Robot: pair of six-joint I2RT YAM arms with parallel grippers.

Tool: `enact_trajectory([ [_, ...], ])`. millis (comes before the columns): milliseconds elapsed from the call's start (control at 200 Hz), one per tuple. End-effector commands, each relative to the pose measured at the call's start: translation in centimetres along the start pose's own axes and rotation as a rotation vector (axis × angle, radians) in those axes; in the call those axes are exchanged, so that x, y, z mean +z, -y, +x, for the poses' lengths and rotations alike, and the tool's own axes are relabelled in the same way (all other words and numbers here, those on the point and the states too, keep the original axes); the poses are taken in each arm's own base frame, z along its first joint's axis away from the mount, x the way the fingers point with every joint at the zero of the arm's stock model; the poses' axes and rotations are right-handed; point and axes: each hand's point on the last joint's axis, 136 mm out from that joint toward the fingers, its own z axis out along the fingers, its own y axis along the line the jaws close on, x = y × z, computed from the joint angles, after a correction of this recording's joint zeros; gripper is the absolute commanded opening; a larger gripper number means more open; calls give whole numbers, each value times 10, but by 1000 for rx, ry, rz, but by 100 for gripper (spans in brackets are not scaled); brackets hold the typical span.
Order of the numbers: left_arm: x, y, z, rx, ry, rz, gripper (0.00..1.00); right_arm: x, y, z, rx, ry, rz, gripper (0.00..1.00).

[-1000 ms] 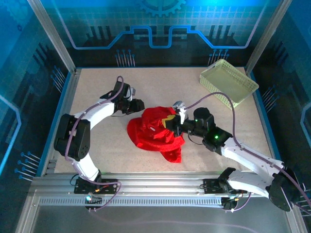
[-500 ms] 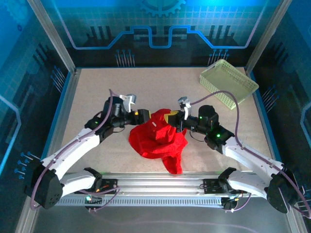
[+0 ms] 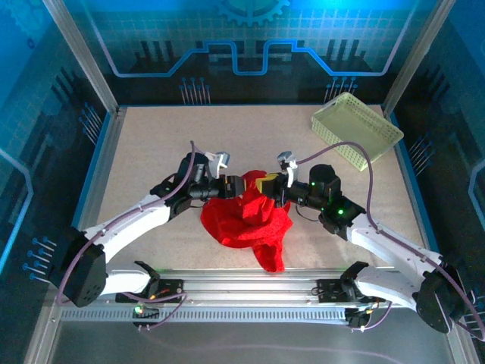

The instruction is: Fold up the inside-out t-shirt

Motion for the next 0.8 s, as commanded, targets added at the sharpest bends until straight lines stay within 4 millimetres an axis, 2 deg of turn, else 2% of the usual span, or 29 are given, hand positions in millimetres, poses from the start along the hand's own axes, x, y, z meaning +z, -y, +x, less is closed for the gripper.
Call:
enact_trajectory([
  [0,-2,16,-12,21,21,50,40,-3,-7,-9,-42,45,-7,0],
  [80,-5,19,-13,22,31,59,32,-1,1,-8,-45,40,41,0],
  [205,-14,23,-18,35,70,58,16,0,33,3,5,-4,179,0],
  [330,-32,28,-29,55,143,51,5,2,54,7,74,-28,213,0],
  [405,-48,36,-39,73,209,60,0,3,58,8,82,-26,196,0],
  [550,-96,56,-74,104,379,79,0,6,63,14,49,-64,167,0],
  [620,-119,72,-89,129,447,107,0,8,70,20,45,-100,194,0],
  [650,-126,79,-94,140,461,120,0,9,74,22,48,-115,213,7],
  [755,-140,103,-108,167,483,170,0,4,86,24,51,-135,302,55],
  [795,-143,109,-112,170,490,185,0,-1,89,22,39,-134,345,65],
])
